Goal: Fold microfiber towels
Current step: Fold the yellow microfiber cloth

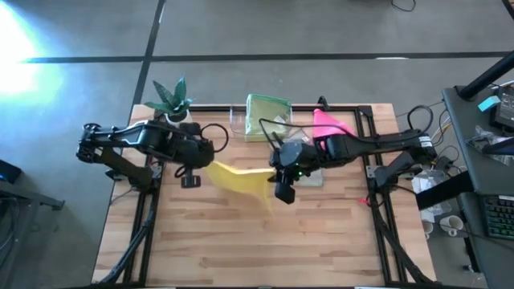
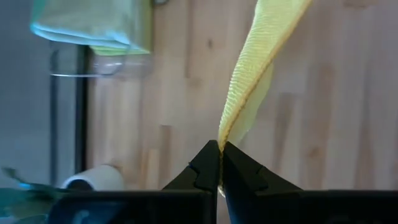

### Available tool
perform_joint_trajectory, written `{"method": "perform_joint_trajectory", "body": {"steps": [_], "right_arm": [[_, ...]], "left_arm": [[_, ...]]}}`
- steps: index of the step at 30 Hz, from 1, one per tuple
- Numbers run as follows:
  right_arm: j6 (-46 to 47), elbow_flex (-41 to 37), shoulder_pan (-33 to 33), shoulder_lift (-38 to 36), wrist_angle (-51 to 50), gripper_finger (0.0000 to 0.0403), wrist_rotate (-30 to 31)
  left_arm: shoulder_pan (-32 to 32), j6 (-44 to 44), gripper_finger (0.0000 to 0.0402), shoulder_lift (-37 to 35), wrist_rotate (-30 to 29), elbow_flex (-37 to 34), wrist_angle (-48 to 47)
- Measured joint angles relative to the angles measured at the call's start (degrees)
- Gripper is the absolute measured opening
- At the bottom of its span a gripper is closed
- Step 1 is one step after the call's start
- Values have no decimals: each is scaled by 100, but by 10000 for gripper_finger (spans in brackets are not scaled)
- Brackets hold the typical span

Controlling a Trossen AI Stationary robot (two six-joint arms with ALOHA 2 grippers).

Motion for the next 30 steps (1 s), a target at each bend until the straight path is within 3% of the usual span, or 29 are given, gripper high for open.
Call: {"method": "perform_joint_trajectory", "body": {"steps": [5,10,14,22,30], "right_arm": [[-453,0,-210,0,-7,8,11],[-391,0,-377,0,-158,8,-693],[-127,0,-363,0,-600,8,-759],[108,0,-368,0,-1033,8,-350],[-483,0,-541,0,-1039,8,25]], "left_arm": [[22,282,0,0,-743,13,-2],[92,303,0,-15,-1407,73,-2],[100,303,0,-58,-1704,108,2],[100,415,0,-85,-1706,147,0],[113,441,0,-85,-1788,146,0]]}}
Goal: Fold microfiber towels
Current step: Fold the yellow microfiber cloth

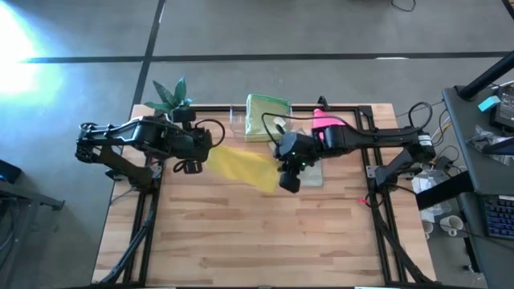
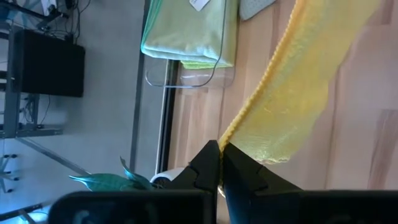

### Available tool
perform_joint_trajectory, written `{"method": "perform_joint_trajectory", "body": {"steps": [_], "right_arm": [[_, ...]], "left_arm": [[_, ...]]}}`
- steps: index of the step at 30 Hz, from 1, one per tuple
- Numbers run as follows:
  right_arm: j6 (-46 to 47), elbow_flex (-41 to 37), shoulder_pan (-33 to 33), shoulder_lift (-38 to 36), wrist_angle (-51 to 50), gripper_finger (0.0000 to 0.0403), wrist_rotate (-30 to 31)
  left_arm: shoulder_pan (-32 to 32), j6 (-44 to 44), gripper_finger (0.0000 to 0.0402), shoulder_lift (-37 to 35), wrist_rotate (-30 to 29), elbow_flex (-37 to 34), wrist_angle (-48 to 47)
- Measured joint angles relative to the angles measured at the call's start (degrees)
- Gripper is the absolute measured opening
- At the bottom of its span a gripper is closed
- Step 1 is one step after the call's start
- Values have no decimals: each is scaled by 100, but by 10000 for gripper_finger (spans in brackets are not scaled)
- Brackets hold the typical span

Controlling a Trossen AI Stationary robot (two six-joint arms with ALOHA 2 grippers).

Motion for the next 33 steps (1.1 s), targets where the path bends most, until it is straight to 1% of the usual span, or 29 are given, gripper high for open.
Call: {"method": "perform_joint_trajectory", "body": {"steps": [4,9,10,12,16,20,24,27,29,31,33], "right_arm": [[-414,40,-66,0,-65,8,412],[-833,352,-61,0,-213,8,1130],[-891,432,-54,0,-206,8,1195],[-1016,552,-4,0,-189,8,1248],[-1019,529,238,13,-187,8,1245],[-820,425,653,277,-187,8,1204],[-606,415,1191,764,-35,8,1067],[-612,415,1575,1201,255,8,869],[-638,411,1801,1460,390,8,722],[-672,411,1938,1658,525,8,498],[-678,411,2020,1802,603,8,335]], "left_arm": [[0,-1,0,-26,-55,0,0],[0,-42,0,-162,-47,0,-2],[-2,-57,0,-195,8,0,0],[-4,-234,0,-228,303,0,-2],[-55,-861,0,-267,1336,-99,1],[-362,-1368,0,-257,2154,-476,4],[-890,-2095,0,-200,2546,-1061,92],[-1278,-2620,0,-128,2867,-1543,552],[-1498,-2954,0,-61,3199,-1827,935],[-1677,-3244,0,11,3466,-2066,1319],[-1846,-3530,0,130,3625,-2204,1458]]}}
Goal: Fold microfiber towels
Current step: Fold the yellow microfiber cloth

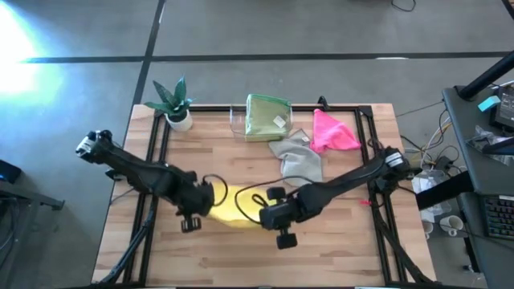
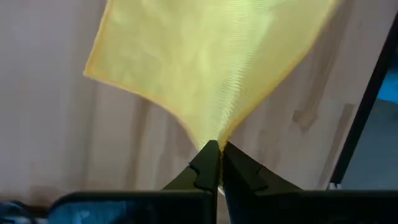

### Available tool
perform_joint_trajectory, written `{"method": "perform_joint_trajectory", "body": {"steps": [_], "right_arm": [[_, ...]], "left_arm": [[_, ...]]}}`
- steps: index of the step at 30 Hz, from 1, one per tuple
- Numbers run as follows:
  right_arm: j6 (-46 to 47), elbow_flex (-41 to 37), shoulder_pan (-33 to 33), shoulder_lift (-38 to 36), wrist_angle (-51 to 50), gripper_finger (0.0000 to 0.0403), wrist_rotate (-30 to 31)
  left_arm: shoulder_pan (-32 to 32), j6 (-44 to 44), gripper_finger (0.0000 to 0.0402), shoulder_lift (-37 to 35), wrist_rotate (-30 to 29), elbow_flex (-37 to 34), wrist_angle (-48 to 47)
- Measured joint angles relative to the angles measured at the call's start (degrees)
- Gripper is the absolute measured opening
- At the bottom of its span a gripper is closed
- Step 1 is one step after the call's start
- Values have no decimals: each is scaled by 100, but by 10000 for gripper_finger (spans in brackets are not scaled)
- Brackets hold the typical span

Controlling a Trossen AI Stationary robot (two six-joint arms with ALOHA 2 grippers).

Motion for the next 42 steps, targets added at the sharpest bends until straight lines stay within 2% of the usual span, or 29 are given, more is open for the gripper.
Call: {"method": "perform_joint_trajectory", "body": {"steps": [8,17,23,33,38,42], "right_arm": [[138,-2,270,306,291,8,-155],[663,-3,514,390,360,8,-155],[995,-69,657,390,401,8,-147],[1335,-519,639,390,646,8,11],[1308,-534,443,388,656,8,162],[1313,-701,153,388,651,8,200]], "left_arm": [[-432,-1023,0,375,144,-124,6],[-706,-1922,0,431,225,-110,115],[-750,-2126,0,434,263,-158,420],[-677,-2380,0,434,-260,-482,489],[-476,-2373,0,436,-304,-841,641],[-258,-2373,0,436,-631,-1086,642]]}}
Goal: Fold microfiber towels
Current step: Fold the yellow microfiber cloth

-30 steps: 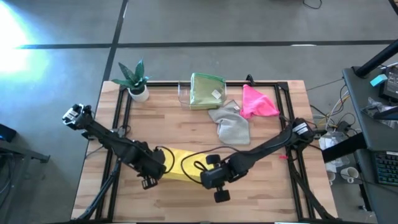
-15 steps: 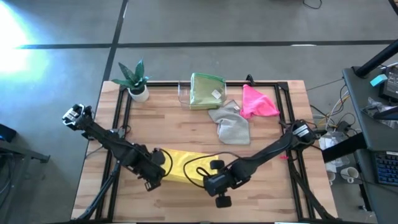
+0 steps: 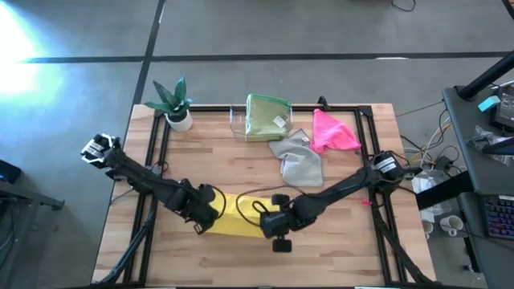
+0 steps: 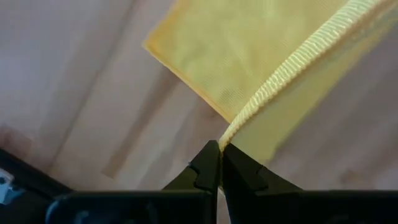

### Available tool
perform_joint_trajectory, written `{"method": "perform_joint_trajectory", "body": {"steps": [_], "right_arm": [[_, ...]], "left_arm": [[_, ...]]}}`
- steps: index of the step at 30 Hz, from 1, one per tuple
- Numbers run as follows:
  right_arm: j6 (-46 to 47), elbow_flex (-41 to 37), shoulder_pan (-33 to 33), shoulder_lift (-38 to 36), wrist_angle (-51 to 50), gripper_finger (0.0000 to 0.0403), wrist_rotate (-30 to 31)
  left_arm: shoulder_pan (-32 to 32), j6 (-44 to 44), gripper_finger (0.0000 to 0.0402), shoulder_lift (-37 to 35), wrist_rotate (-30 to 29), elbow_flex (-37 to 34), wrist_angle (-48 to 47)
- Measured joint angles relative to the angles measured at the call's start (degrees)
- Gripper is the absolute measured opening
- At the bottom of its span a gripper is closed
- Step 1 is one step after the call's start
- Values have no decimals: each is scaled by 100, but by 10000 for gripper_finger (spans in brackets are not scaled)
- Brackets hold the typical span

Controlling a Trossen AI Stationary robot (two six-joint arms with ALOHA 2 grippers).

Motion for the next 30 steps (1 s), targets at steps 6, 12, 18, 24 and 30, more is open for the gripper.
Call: {"method": "perform_joint_trajectory", "body": {"steps": [6,12,18,24,30], "right_arm": [[70,-329,-364,2,-10,8,-248],[275,-457,-547,0,19,8,-377],[350,-478,-561,0,14,8,-398],[485,-478,-561,0,3,8,-401],[501,-478,-561,0,0,9,-404]], "left_arm": [[402,478,0,0,-123,-69,125],[658,651,0,55,-408,-67,263],[751,905,0,393,-433,-82,282],[753,953,0,756,-525,-91,256],[863,972,9,837,-700,-91,254]]}}
